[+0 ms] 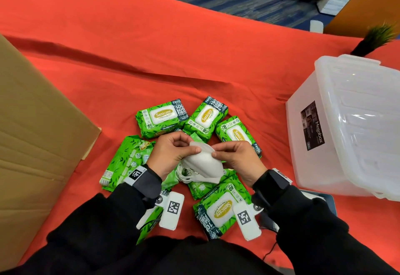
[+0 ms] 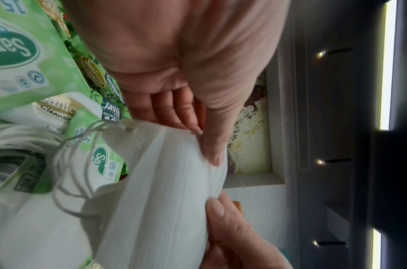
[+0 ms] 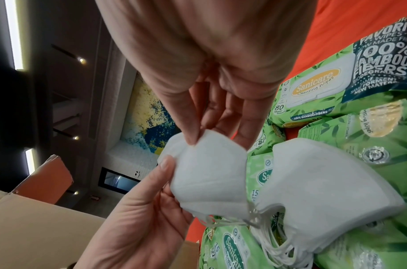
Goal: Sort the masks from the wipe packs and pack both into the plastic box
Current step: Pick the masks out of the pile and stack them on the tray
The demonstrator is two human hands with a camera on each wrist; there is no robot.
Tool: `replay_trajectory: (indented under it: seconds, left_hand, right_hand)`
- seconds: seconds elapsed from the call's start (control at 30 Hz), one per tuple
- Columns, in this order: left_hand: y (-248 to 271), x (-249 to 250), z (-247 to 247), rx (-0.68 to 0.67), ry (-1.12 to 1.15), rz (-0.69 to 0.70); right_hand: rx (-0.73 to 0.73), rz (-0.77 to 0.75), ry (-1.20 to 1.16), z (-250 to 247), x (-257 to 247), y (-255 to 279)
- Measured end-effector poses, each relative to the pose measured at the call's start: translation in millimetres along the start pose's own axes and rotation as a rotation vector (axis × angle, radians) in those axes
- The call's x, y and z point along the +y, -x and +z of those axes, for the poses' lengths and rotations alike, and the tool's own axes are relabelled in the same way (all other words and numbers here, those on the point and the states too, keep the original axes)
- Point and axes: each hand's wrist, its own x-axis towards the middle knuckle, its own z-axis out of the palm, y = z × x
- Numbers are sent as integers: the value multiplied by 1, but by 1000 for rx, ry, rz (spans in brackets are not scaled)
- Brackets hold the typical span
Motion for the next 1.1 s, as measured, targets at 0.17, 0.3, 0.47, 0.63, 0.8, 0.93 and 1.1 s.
replay_trajectory:
  seconds: [0.17,0.3,0.47,0.63,0.8,0.93,1.1]
  left_hand:
    - [1,-2,0,-9,3,-22]
    - [0,-2,1,-12,-5,-25]
    - [-2,-5,-3,-96,-78,-89]
    - [-11,-15,-19,-152,-306,-160]
    - [-16,-30,-24,-28,-296,-268]
    - [-14,-45,-21,28,-290,-308]
    - [-18,-56,-19,69,-299,-296]
  right_hand:
    - [15,23,1,2,4,2]
    - [24,58,-13,0,5,2]
    - [79,106,-123,-3,9,0]
    - [207,259,-329,-19,25,-15]
    - [246,374,-241,-22,53,-25]
    - [283,396,-180,-22,67,-29]
    - [301,391,-137,-24,76,-34]
